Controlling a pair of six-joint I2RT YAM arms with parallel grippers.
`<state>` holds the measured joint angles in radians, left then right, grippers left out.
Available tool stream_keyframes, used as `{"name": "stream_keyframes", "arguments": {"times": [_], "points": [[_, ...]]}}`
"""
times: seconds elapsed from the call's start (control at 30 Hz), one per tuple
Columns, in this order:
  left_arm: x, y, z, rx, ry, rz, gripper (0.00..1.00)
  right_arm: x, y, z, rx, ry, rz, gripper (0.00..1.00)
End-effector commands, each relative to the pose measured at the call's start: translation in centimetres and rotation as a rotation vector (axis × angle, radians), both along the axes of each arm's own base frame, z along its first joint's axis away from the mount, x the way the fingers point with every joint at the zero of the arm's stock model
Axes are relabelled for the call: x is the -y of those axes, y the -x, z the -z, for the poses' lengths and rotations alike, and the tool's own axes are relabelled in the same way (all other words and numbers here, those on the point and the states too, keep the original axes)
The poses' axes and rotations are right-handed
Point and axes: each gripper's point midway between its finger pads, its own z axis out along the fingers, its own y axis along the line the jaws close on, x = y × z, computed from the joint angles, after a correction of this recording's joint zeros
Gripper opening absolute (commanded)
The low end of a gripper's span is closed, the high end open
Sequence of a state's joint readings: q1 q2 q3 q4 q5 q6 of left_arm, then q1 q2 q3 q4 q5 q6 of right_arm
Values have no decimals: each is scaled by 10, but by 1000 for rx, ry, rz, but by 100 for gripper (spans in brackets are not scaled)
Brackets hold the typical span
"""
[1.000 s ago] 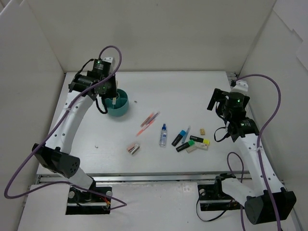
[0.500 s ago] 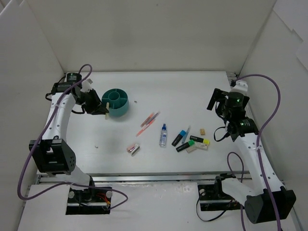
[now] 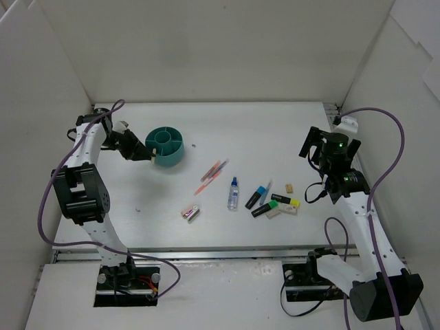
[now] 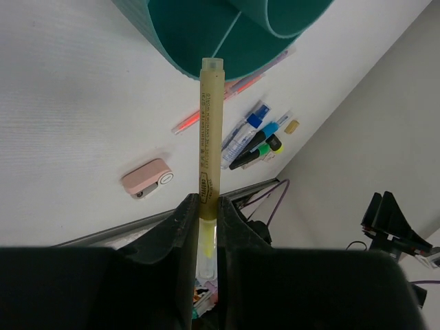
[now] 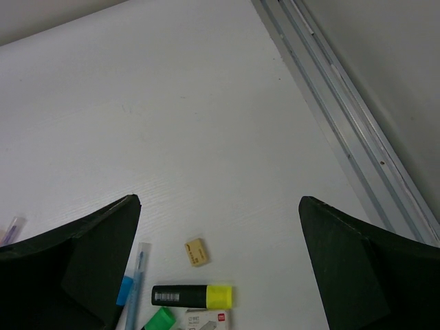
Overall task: Sort the stationery into containers
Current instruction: Place the pen in the storage box.
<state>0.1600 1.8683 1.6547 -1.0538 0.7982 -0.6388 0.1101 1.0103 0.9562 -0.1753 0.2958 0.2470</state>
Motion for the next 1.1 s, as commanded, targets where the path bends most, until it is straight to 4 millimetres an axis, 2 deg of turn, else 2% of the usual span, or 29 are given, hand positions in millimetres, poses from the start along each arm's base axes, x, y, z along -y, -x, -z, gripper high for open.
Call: {"name": "stream_keyframes", "arguments": {"times": [0.0,0.27,0.6,0.63,0.7,0.77,0.87,1.07], "points": [[1,-15,-26,53,52,-30,0,11,-8,-16,80,2,70,98],[-13,-32,-15,29,59,-80,0,11,-11,-12,63,8,75,98],[-16,-45,-5,2,55,-102,0,17,-9,-12,66,19,107,98],[-17,-46,-6,6,52,-105,3,16,-8,-12,66,17,103,98],[-17,-47,-5,12,49,-103,17,17,-9,-11,64,17,105,98],[-17,-47,-7,19,51,-103,36,16,-9,-11,63,17,103,98],[-17,-48,-10,37,49,-103,55,18,-9,-10,58,24,110,98],[-17,-47,-22,83,38,-96,59,14,-7,-13,68,15,82,98]]}}
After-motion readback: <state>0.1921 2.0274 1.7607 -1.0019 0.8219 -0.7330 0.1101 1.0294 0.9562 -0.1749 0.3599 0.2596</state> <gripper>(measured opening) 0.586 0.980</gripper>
